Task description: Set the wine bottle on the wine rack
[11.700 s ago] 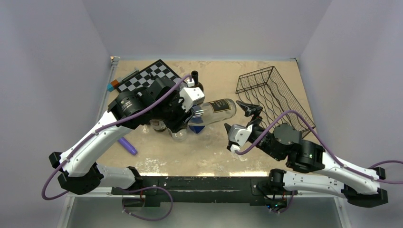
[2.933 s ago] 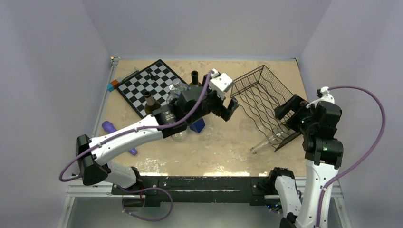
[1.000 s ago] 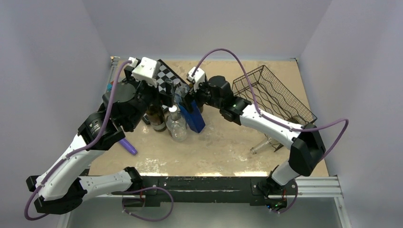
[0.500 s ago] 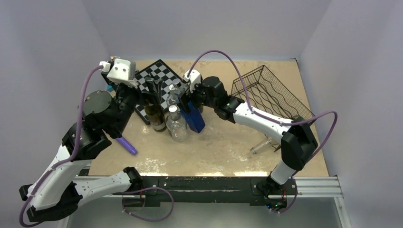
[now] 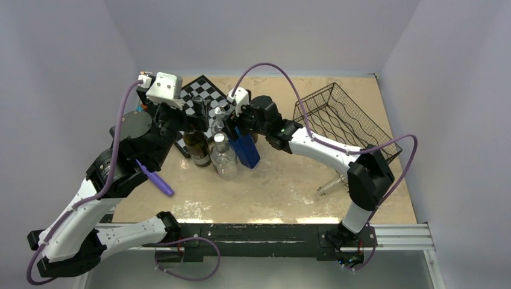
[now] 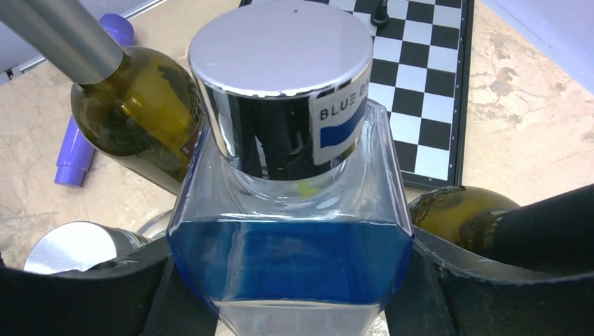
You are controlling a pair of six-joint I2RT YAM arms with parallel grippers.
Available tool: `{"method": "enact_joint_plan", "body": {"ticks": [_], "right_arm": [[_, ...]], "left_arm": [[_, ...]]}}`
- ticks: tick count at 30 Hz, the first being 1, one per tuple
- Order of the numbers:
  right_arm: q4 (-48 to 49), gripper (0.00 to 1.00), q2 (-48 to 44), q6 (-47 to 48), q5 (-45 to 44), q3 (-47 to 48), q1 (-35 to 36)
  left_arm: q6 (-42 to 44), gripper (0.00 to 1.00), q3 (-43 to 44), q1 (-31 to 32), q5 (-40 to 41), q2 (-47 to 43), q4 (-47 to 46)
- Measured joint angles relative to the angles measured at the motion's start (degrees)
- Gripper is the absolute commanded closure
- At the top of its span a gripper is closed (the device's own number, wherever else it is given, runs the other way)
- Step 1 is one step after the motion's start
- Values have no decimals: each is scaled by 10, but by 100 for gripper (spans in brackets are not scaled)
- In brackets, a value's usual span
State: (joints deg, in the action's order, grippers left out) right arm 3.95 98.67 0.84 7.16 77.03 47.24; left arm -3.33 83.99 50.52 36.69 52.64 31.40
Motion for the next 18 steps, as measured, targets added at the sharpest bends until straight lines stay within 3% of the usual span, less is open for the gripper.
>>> {"method": "enact_joint_plan", "body": {"ticks": [8,18], "right_arm": [[1,58,0,2,-2,-1,0],[15,61,-95,7,-22,-105,5]], "left_arm": [[0,1,0,0,0,1,7],[0,1,0,0,-3,-2,9]]}}
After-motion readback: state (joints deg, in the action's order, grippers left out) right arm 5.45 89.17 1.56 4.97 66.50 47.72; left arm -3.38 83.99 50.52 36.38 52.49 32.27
